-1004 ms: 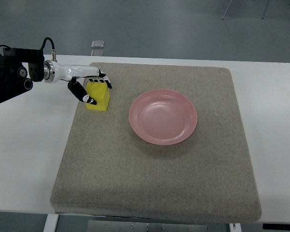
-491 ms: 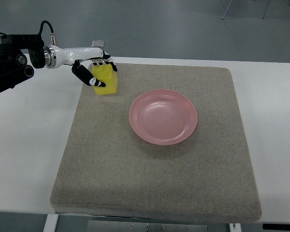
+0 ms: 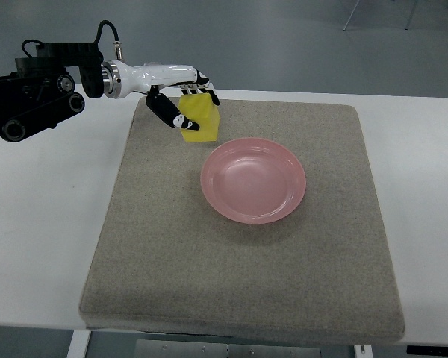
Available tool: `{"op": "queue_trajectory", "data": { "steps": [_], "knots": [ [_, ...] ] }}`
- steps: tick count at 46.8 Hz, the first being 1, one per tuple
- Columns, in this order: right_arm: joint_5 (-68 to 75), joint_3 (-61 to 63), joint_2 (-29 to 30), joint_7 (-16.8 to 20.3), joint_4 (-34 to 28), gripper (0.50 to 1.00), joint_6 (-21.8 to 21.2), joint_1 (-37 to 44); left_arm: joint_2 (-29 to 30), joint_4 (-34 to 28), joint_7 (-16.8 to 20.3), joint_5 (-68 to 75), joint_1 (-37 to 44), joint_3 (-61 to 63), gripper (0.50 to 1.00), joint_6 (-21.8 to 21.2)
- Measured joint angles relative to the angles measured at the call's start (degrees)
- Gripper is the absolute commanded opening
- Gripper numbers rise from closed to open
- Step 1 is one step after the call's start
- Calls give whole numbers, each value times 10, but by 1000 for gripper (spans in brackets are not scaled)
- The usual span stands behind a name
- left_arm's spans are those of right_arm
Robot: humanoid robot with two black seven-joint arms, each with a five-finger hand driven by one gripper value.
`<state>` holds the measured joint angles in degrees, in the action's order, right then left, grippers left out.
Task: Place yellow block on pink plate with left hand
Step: 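Carry the yellow cube with the left hand onto the pink plate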
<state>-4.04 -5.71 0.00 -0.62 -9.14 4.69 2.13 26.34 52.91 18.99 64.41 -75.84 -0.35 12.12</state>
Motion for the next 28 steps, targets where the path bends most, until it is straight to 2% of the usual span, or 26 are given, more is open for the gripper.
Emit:
{"op": "queue_trajectory", "data": {
  "steps": [10, 22, 28],
  "knots": [
    [0, 0, 0, 0, 0, 924, 0, 0, -10, 35, 0, 0, 0, 0, 626, -1],
    [0, 0, 0, 0, 0, 924, 0, 0, -10, 95, 4, 3, 2, -1, 658, 2],
    [0, 0, 0, 0, 0, 924, 0, 0, -11, 103, 4, 6, 6, 2, 662, 4]
  ]
}}
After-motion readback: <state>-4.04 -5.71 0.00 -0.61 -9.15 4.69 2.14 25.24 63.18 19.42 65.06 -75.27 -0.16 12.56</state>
